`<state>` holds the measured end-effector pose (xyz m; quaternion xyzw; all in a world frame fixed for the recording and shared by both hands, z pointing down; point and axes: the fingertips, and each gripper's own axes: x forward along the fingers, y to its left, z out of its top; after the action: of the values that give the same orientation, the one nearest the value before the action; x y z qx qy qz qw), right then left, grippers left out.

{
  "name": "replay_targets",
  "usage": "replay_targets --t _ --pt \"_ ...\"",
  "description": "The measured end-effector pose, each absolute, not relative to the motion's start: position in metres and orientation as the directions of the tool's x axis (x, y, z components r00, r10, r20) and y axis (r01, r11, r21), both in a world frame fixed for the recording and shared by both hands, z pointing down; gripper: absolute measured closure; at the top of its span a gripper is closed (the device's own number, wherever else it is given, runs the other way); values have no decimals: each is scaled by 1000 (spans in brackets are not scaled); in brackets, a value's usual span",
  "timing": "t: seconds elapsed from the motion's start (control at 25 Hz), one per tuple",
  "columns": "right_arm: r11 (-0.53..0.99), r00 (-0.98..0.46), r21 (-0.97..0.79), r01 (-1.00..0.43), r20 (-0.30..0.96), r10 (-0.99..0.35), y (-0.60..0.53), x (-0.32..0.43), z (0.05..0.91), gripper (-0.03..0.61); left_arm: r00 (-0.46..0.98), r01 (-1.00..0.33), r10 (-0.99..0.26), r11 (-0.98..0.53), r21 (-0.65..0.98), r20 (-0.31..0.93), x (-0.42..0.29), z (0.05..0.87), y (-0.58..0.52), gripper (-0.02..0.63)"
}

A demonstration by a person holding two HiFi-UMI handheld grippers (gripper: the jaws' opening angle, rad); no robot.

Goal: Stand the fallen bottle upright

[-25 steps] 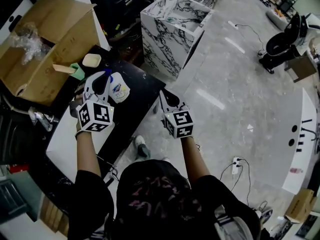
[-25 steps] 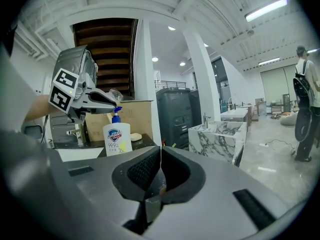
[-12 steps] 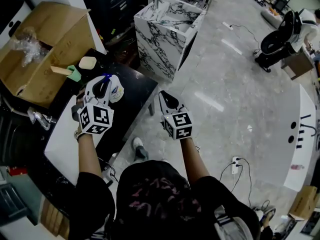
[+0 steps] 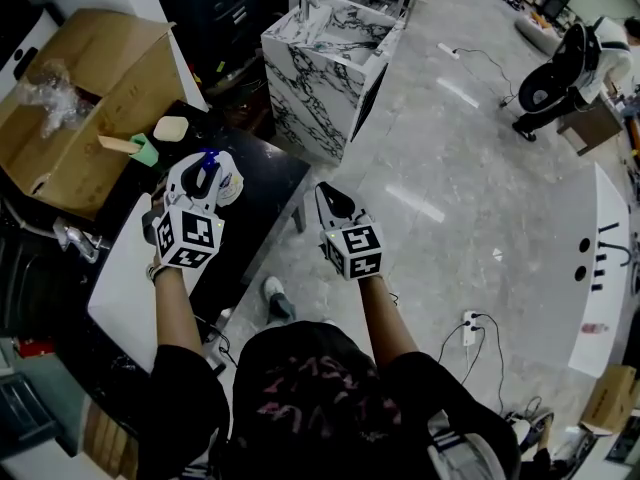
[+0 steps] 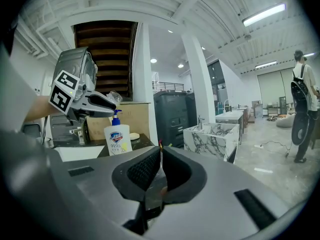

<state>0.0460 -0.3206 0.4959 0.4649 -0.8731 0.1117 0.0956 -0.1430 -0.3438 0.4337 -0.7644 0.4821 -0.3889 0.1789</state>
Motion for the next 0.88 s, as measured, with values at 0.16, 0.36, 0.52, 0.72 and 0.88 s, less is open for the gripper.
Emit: replay_targets --t 0.16,0.36,0.52,0.72,0.88 --pt "538 -545 -108 -836 268 -794 -319 47 495 561 251 -628 -877 -469 -621 409 -142 431 -341 485" --pt "541 -547 -98 -835 256 -797 -317 46 490 561 268 -681 -899 -431 -592 347 -146 410 -334 480" --pt "550 -553 -90 -831 243 -797 -313 46 483 561 262 -757 -923 -378 -533 283 -152 387 -321 480" --pt "558 -560 -75 -826 213 -800 -305 46 466 562 240 -862 -949 -306 -404 206 -162 374 -297 513" --pt "561 -562 -64 -826 182 -807 -293 51 451 565 214 -932 -967 -244 -269 136 -174 369 -274 537"
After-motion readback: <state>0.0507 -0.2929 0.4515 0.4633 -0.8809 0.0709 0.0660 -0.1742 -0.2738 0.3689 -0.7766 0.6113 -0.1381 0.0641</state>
